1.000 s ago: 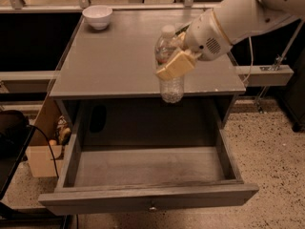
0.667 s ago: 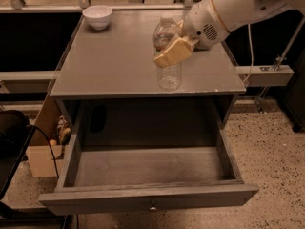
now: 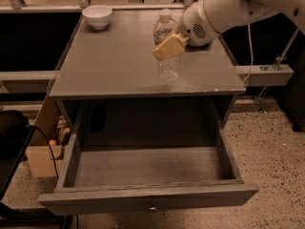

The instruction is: Pick water bottle from top drawer and place on counter

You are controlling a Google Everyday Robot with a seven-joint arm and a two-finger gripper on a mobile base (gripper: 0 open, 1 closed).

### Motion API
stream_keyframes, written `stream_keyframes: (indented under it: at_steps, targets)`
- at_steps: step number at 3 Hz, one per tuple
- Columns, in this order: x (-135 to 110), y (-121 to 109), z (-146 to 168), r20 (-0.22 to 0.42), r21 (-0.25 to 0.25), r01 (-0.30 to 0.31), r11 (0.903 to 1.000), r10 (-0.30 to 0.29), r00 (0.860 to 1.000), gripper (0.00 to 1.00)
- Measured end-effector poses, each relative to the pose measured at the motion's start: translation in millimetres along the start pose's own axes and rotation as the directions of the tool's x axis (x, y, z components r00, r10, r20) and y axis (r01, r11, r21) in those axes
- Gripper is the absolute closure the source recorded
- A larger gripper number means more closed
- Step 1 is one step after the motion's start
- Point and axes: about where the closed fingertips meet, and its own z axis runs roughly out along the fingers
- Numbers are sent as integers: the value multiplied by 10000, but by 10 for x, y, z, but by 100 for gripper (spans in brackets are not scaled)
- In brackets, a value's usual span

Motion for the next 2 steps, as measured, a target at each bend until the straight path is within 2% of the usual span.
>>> stream_keyframes:
  at_steps: [2]
  targets:
    - [1, -19, 29, 4, 169, -202, 9997, 202, 9998, 100]
